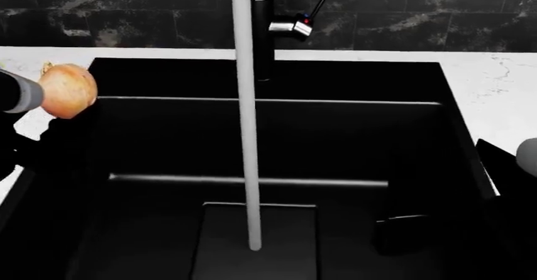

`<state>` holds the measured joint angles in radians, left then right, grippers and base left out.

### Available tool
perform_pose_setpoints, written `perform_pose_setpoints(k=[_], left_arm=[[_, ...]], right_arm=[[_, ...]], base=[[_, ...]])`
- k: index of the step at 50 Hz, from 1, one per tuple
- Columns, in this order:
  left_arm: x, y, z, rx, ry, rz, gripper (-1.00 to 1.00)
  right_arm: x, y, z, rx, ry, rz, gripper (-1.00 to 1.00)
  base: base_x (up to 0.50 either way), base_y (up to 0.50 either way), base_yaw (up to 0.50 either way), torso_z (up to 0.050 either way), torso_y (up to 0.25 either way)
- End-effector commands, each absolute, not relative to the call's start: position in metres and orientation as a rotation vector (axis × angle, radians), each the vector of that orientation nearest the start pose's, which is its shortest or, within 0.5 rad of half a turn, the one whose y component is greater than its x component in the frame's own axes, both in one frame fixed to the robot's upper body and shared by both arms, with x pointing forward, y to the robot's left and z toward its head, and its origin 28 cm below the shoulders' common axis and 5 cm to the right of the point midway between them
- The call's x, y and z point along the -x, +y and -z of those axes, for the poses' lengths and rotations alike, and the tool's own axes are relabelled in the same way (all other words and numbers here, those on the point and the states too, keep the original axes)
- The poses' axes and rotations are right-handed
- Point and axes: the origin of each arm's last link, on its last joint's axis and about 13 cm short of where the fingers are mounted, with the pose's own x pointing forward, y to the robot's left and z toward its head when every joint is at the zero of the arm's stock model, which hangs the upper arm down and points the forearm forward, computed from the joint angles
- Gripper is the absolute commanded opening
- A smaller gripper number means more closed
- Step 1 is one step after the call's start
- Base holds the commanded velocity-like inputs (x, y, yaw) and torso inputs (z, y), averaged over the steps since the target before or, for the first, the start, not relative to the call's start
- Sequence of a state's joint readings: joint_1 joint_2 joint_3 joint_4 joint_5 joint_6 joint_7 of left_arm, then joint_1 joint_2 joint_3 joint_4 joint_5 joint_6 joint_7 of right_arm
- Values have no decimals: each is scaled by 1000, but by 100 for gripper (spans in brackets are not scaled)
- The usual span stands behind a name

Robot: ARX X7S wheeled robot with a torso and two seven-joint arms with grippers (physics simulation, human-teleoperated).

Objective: Pick the broccolis and asparaguss from the sink and place them in one bowl. Place the onion in the other bowl. Then turn off the sink faucet.

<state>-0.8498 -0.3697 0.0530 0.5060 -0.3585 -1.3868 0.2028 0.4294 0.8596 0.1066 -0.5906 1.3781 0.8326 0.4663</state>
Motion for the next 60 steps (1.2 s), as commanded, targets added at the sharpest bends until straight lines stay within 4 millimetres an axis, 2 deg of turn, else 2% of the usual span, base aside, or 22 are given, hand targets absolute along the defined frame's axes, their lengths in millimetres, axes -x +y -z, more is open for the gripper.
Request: perform_pose_setpoints(k=[1,9,11,13,21,29,35,40,44,54,60], left_arm=[[-269,270,-251,-182,84,292,-100],[-268,278,-255,-182,76,284,-100],[-268,278,-255,-177,72,283,-100],[-269,264,-253,-171,72,284,-100],[-267,266,-255,-165,72,292,-100],[-270,252,-251,-162,75,290,-100],[-267,253,-251,-159,77,304,-100],[-264,262,-252,-155,75,306,-100],[-265,257,-249,-146,77,305,-100],[-265,252,-245,-144,78,303,-100],[-266,253,-244,-141,80,299,-100]], right_arm=[[-207,-184,-226,-62,54,-211,100],[-207,-184,-223,-77,47,-212,100],[-208,-184,-223,-81,48,-212,100],[-207,-184,-224,-80,48,-212,100],[-206,-186,-222,-84,50,-207,100],[-206,-187,-220,-84,50,-205,100],[-203,-187,-222,-84,46,-202,100],[-203,-187,-222,-84,44,-196,100],[-204,-186,-223,-84,43,-198,100],[-206,-184,-225,-67,52,-204,100],[-207,-183,-224,-65,49,-207,100]], base=[[-3,500,0,0,0],[-3,500,0,0,0],[-3,500,0,0,0],[-3,500,0,0,0],[-4,500,0,0,0],[-4,500,0,0,0],[-4,500,0,0,0],[-4,500,0,0,0],[-4,500,0,0,0],[0,24,0,0,0],[-4,500,0,0,0]])
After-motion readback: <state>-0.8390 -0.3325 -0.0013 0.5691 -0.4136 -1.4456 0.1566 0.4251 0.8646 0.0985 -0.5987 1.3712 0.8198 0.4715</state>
